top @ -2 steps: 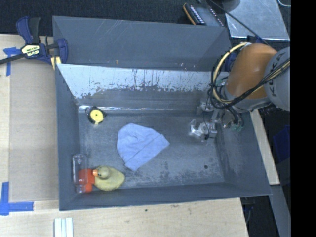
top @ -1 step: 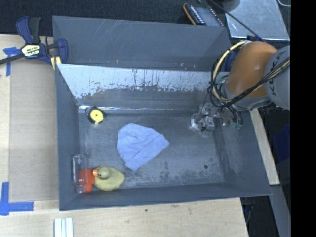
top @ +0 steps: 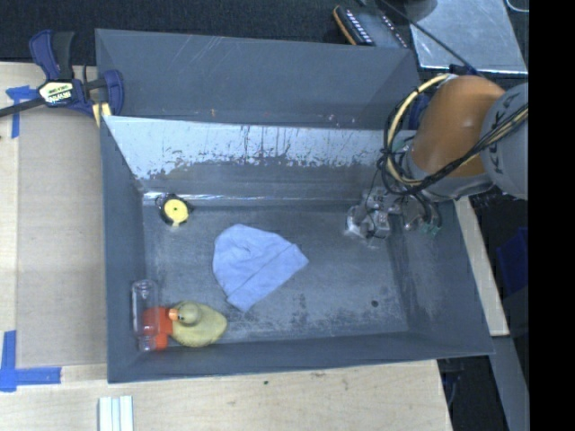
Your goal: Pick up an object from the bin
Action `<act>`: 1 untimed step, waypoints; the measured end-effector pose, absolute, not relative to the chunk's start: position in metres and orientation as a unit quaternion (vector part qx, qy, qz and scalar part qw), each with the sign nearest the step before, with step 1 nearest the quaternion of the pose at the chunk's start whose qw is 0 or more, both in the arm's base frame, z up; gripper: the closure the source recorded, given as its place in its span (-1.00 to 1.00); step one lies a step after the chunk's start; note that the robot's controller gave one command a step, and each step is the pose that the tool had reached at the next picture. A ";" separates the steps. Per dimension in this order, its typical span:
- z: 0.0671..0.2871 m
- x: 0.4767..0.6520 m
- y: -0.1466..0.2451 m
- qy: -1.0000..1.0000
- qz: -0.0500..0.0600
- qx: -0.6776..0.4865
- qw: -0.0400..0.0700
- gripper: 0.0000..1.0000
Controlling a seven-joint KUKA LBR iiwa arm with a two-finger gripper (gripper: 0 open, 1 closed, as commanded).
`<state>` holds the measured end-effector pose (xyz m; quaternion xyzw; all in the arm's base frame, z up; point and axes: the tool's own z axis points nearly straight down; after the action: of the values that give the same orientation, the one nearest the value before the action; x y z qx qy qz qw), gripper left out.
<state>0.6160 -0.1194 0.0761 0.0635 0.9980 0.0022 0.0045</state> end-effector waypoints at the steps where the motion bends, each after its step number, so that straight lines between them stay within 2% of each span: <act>1: 0.080 0.615 -0.119 0.998 0.003 0.063 0.003 1.00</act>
Offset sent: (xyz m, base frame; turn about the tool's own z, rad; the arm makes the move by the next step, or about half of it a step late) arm -0.0001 0.0000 0.0082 0.0000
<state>0.6149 -0.1187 0.0797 0.0633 0.9980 0.0028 0.0031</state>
